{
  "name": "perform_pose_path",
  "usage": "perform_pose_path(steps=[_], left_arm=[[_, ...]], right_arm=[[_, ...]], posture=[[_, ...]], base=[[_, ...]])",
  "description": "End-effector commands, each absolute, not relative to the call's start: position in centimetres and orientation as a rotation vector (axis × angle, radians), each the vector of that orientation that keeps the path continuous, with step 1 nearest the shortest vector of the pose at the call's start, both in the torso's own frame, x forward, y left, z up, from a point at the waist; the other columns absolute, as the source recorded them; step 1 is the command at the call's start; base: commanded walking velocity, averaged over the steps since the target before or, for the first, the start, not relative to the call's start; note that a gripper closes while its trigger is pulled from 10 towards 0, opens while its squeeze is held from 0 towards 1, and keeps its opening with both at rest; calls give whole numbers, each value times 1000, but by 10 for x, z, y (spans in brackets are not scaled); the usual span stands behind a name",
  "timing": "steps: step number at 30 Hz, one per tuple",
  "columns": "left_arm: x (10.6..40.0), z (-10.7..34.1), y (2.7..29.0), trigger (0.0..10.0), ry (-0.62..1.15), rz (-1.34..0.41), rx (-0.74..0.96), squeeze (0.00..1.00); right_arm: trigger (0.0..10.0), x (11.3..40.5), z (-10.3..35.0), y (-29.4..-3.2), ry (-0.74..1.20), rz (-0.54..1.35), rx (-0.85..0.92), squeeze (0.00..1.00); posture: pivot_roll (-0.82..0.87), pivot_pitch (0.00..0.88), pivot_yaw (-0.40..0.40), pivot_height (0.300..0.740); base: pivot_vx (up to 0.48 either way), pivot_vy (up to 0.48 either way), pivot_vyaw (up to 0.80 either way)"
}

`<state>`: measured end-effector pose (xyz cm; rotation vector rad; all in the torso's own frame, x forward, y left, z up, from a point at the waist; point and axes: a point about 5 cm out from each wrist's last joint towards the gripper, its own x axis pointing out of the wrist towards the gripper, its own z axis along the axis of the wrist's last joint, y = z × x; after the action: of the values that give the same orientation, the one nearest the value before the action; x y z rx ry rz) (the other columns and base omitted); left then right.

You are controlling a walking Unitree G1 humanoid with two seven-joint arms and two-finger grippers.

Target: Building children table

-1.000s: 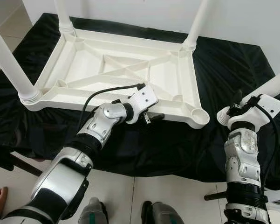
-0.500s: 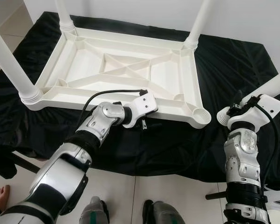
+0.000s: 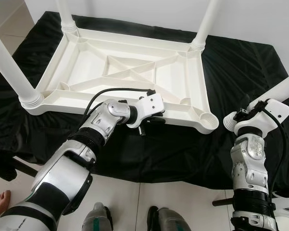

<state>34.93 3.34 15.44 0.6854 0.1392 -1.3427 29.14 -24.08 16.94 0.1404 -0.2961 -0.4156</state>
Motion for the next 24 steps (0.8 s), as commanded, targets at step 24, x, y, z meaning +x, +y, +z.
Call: perform_pose_path(steps=[24], left_arm=[[316, 110, 44, 0, 452, -1392, 659, 0]], right_arm=[[10000, 291, 170, -242, -309, -428, 129, 0]], posture=[[41, 122, -30, 740]], base=[[0, 0, 0]])
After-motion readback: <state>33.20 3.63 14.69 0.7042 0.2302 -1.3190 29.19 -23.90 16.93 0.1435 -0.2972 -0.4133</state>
